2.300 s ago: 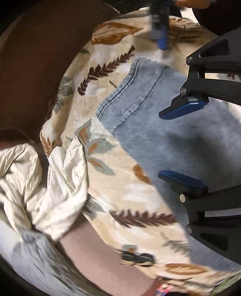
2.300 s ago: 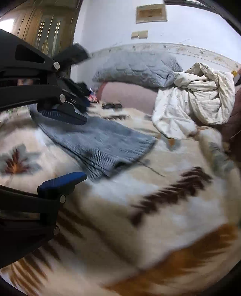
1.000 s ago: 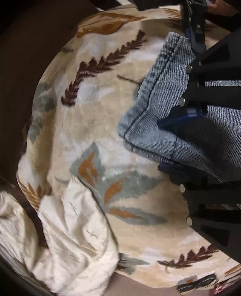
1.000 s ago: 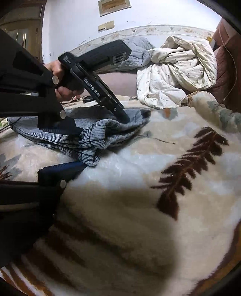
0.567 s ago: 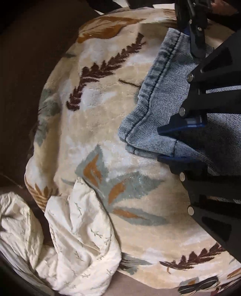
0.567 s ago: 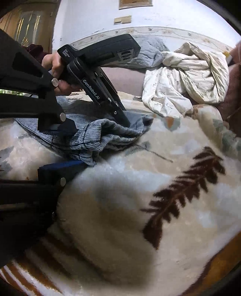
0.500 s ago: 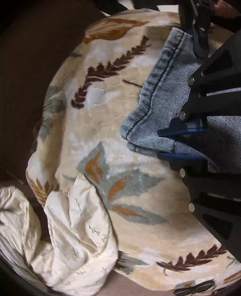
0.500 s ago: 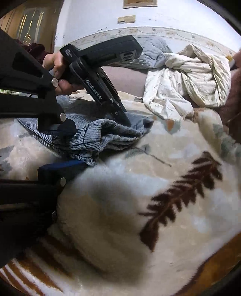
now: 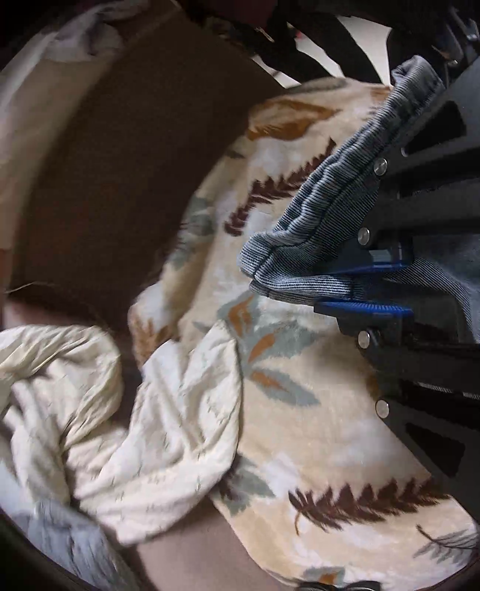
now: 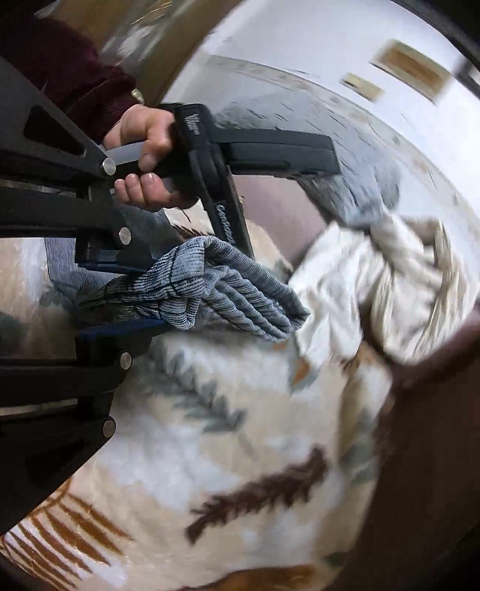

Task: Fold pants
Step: 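Lift the leg hem with both tools and lay it over the jeans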

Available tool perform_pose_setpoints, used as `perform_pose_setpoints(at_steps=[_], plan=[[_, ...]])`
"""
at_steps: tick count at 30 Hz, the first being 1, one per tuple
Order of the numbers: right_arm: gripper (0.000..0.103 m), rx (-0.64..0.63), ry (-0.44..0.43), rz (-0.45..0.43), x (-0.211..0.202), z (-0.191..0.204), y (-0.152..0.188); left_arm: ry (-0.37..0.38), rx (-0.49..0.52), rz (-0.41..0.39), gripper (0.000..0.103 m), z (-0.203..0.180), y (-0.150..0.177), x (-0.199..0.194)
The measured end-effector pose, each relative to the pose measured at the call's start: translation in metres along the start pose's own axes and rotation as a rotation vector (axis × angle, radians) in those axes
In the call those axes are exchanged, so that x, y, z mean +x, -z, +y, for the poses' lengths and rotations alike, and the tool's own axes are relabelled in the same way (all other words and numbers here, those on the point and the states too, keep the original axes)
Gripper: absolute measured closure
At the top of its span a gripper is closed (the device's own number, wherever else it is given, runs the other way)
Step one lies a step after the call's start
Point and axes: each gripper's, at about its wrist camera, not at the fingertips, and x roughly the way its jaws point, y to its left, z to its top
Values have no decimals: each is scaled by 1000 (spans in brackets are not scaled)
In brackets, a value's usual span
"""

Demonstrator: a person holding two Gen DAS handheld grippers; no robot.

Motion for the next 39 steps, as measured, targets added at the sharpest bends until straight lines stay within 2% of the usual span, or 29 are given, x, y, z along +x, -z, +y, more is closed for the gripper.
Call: perform_pose_setpoints(at_steps=[4,8,11,16,18,20,23,25,26,27,29,30,33,34,36,39], plan=[[80,-126,11,-25,3,39,7,19,-62,-96,90,23,17,-42],[80,-248,2,-24,9,75,23,9,-104,-143,90,50,42,-77],[80,-334,-13,9,17,99,43,-18,-135,-142,90,72,66,-99],[81,-452,-19,102,48,143,81,24,-198,-169,90,98,102,-129],[81,-519,-6,128,58,159,100,-17,-213,-149,90,107,115,-134],[81,-549,2,163,69,166,114,-78,-249,-88,89,123,131,-130],[78,-575,46,227,93,168,129,-228,-325,36,88,150,156,-117],[74,-592,59,308,112,168,136,-290,-369,59,88,161,169,-116],[66,-602,62,337,118,170,140,-297,-397,48,88,164,175,-120],[54,-635,63,361,120,172,142,-293,-414,24,88,165,178,-126],[41,-637,0,386,117,177,139,-303,-417,-32,88,158,181,-143],[38,-619,-54,413,115,177,135,-301,-413,-50,88,154,182,-152],[38,-552,-188,455,103,173,118,-252,-419,-87,88,136,184,-167],[38,-521,-211,442,99,168,106,-230,-427,-98,88,126,187,-169],[38,-456,-190,348,88,156,78,-192,-438,-112,88,110,190,-168],[38,-343,-94,242,84,135,40,-169,-439,-126,88,81,195,-159]])
